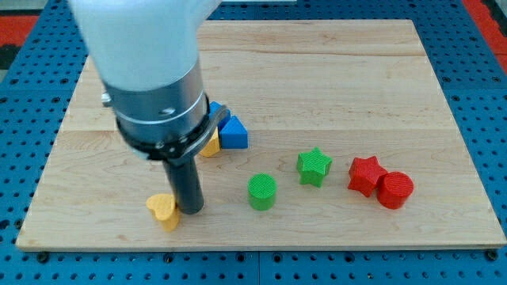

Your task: Slide the yellow heart towards the center right of the board

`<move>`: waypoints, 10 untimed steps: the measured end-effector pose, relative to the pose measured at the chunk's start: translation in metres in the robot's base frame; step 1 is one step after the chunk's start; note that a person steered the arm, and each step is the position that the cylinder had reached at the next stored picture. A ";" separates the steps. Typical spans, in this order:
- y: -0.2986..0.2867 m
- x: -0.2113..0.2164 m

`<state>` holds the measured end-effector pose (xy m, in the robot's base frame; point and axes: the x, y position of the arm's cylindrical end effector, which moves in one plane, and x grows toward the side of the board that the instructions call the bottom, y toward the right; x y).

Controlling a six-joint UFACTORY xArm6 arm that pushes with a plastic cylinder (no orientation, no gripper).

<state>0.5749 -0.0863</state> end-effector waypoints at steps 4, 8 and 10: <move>0.131 0.005; -0.066 -0.002; -0.095 -0.042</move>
<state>0.5332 -0.1815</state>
